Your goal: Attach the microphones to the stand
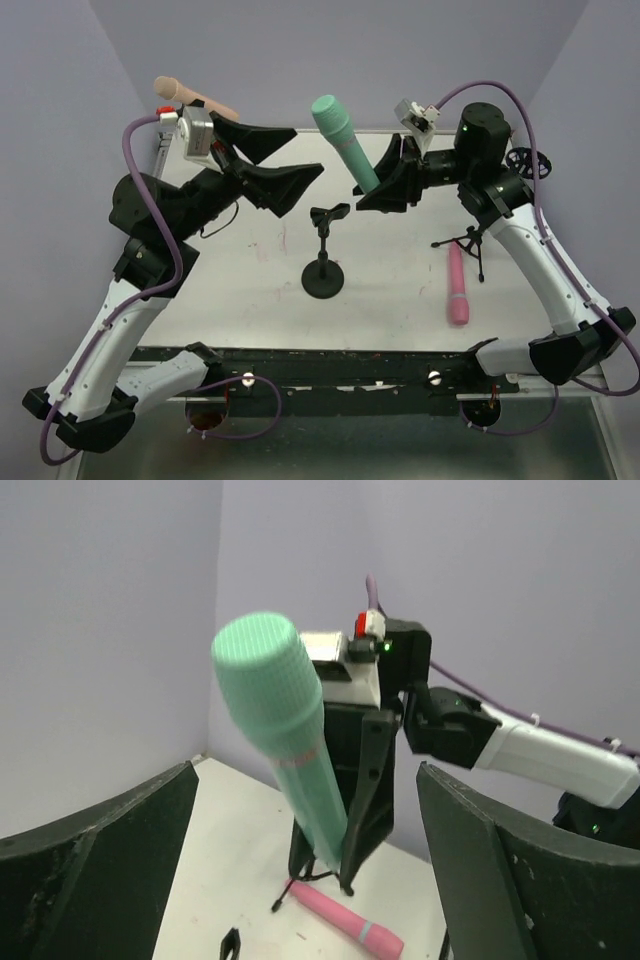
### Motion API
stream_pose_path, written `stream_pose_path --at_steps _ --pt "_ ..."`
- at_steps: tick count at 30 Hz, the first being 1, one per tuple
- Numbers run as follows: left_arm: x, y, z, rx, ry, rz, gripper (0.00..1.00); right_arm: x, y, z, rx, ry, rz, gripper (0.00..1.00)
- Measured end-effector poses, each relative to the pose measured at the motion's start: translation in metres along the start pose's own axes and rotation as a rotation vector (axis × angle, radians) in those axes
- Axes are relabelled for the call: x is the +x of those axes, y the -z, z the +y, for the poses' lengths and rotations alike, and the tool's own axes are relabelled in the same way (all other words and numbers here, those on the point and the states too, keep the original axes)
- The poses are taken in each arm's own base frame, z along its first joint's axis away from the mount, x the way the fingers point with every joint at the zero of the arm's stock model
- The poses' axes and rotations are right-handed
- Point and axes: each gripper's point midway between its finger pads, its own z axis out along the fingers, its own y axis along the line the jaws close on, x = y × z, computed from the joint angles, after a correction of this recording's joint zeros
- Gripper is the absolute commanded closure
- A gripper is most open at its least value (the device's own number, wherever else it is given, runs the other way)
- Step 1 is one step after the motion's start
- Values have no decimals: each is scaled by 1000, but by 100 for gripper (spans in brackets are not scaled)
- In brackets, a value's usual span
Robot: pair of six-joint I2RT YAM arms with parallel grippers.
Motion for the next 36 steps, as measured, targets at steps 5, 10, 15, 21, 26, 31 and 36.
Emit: stream_pose_path --at_steps 5,10,15,21,26,31,36 --pt "37 41 2 -12 -74 57 2 3 26 -13 76 14 -27 76" --pt "85 74 13 -30 -169 175 2 32 46 -28 140 16 -26 76" --pt "136 84 37 -10 -294 357 2 71 48 -42 149 12 5 76" --pt "198 93 68 35 -363 500 2 99 47 -51 147 37 24 76" --pt "226 94 81 83 -364 507 1 112 47 -57 144 44 32 76" --pt "231 84 80 149 -378 461 2 120 46 -61 139 45 37 76" --pt "230 73 83 167 -395 427 1 124 45 -64 135 42 41 76"
